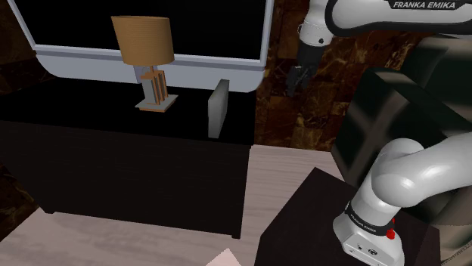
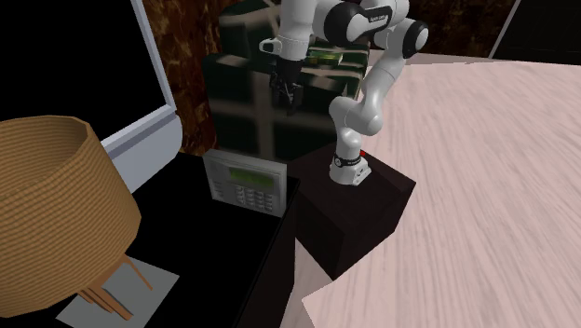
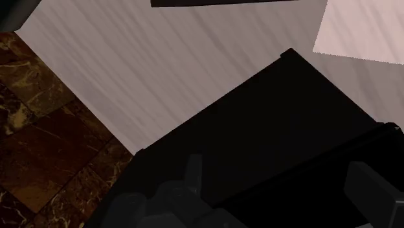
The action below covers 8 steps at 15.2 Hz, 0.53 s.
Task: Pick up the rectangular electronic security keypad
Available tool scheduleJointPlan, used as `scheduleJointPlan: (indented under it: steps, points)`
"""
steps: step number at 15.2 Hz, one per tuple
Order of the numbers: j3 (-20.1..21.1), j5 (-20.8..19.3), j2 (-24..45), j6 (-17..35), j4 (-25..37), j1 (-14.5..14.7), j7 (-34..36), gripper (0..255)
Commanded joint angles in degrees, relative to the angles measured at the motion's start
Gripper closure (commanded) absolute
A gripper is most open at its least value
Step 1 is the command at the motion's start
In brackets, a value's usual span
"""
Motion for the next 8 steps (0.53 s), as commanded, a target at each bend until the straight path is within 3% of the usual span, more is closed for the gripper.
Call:
scheduleJointPlan:
  steps: [1,8]
  points:
    - [0.0,0.0,0.0,0.0,0.0,0.0,0.0,0]
    - [7.6,5.0,13.9,1.9,10.1,-2.3,19.5,0]
